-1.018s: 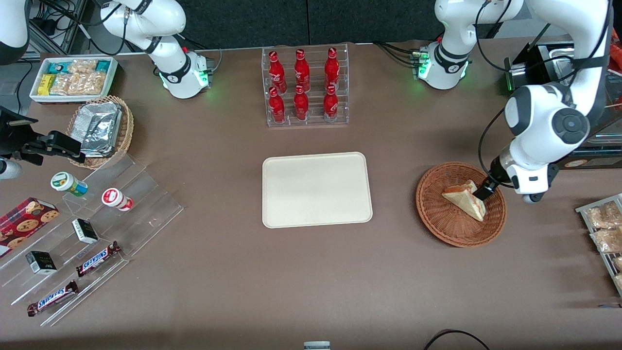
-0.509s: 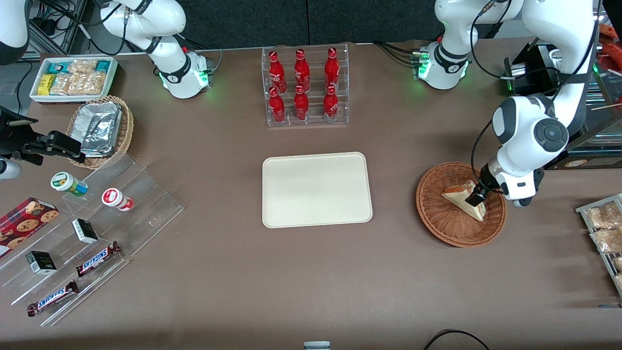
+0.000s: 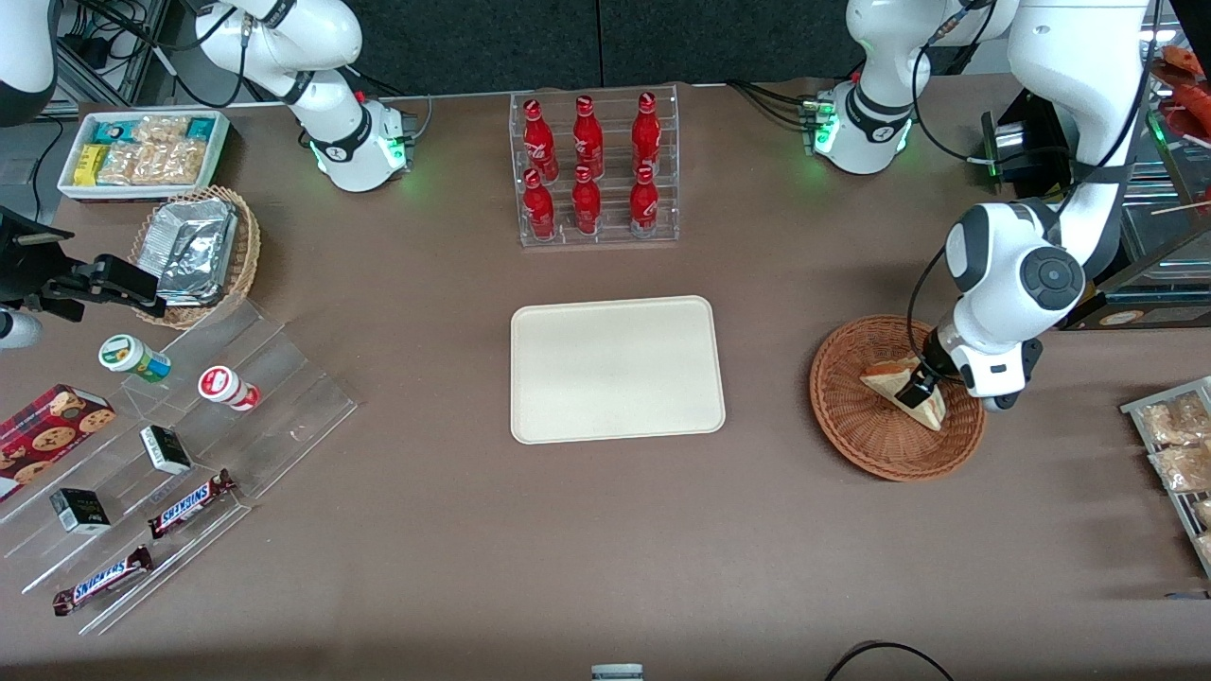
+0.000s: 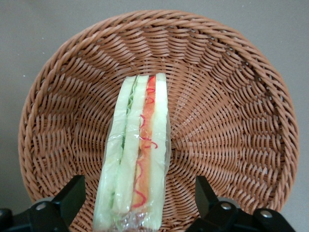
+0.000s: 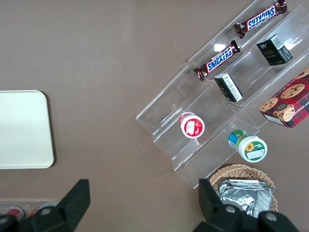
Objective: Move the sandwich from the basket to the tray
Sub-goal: 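Lower the left gripper and close it on the wrapped sandwich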
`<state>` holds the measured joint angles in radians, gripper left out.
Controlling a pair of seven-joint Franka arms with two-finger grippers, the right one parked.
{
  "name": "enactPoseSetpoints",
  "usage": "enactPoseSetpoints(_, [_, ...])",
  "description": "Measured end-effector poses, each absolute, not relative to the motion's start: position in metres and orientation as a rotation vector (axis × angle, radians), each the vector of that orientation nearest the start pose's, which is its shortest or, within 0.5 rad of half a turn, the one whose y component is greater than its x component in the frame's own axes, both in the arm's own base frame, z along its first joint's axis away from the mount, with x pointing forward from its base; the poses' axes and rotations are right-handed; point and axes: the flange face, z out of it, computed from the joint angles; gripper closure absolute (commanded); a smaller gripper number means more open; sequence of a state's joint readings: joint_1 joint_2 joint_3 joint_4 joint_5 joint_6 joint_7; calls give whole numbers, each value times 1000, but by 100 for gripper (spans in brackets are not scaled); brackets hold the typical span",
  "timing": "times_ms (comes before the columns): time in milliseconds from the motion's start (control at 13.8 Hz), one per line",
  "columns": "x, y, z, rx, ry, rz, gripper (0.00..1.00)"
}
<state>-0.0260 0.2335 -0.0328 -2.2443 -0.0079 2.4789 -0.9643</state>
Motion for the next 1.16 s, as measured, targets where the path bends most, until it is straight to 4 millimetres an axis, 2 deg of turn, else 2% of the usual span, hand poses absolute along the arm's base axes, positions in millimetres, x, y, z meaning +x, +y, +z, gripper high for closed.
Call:
enactPoseSetpoints(145, [541, -34, 255, -2827, -1382, 26, 1])
enactPoseSetpoints(218, [540, -35, 252, -2826, -1379, 35, 21])
enactPoseSetpoints(291, [540, -35, 250, -2825, -1377, 40, 62])
enactPoseSetpoints(364, [540, -36, 249, -2824, -1377, 41, 100])
enactPoseSetpoints(655, [540, -36, 250, -2826, -1376, 39, 100])
enactPoseSetpoints(873, [544, -37, 260, -2835, -1337, 60, 100])
enactPoseSetpoints(1018, [551, -43, 284, -2852, -1245, 127, 100])
enactPoseSetpoints(1164, [559, -60, 329, -2872, -1146, 190, 100])
